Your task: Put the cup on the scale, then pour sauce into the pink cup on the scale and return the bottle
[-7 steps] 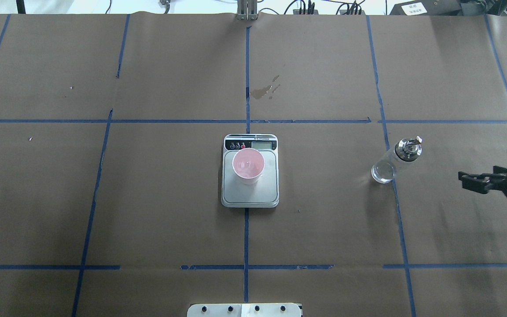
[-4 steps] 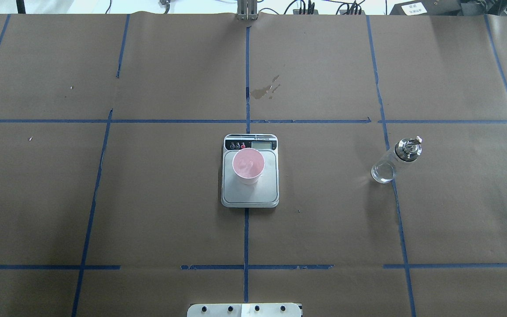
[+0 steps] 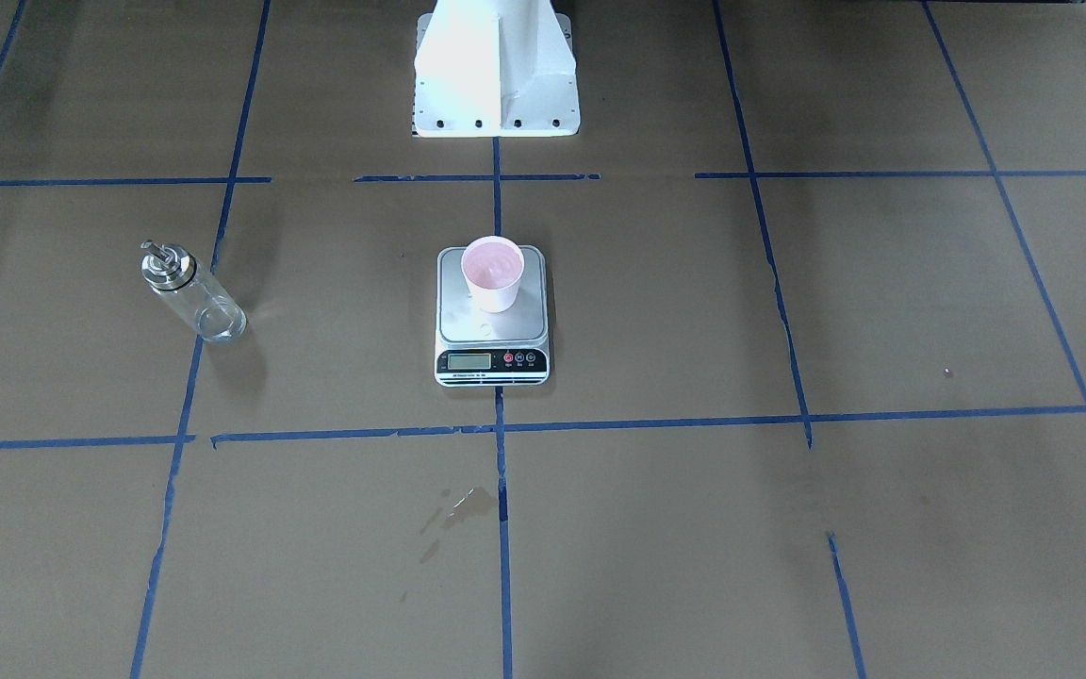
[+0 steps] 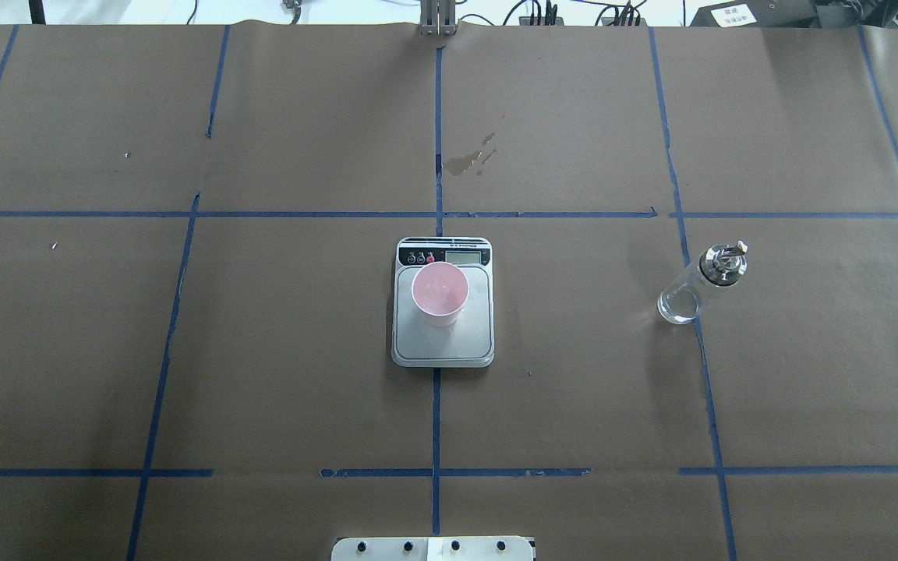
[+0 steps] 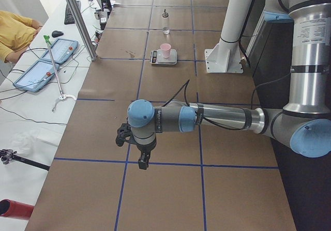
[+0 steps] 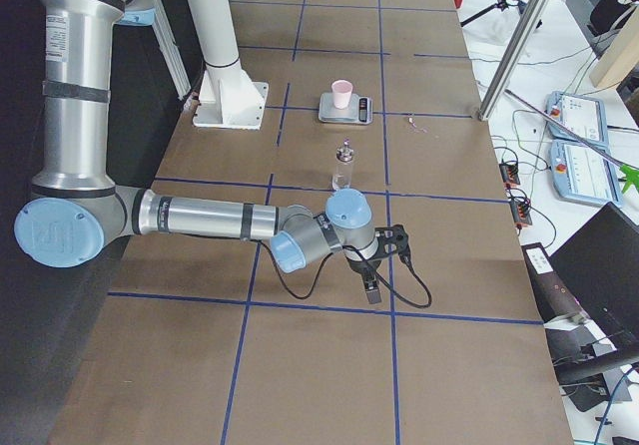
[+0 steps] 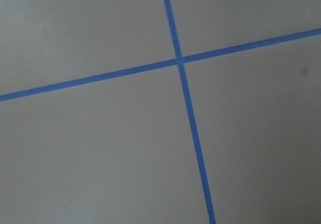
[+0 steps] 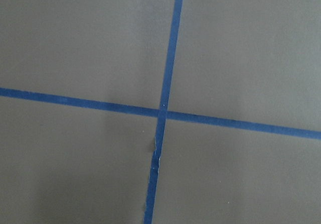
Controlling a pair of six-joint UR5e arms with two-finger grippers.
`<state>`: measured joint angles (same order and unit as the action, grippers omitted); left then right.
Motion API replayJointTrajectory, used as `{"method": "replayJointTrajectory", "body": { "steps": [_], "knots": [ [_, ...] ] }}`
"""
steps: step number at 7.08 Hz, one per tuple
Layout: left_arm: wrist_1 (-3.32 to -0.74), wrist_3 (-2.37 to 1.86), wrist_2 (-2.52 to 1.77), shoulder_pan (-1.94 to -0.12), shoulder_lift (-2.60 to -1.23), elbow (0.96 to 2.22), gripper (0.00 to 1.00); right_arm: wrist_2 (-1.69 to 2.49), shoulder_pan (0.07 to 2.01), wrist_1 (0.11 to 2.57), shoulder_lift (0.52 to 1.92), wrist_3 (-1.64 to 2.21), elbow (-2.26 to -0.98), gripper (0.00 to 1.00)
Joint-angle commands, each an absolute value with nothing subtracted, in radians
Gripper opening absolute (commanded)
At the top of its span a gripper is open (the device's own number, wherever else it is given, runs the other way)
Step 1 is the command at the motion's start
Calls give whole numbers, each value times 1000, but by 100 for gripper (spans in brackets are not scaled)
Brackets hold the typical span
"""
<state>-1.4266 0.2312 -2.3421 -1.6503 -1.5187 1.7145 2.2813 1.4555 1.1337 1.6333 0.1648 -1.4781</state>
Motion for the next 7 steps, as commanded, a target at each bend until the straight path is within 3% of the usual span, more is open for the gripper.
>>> {"method": "replayJointTrajectory", "body": {
  "steps": [1,7],
  "knots": [
    [-1422,233,-2413,-1666,-1511,1704,100,2365,1500,1108,1646,150,-1433,100],
    [-1554,233,-2408,-1664,-1508,1677,100,2399,1565,1185,1611,120,-1474,100]
  ]
}}
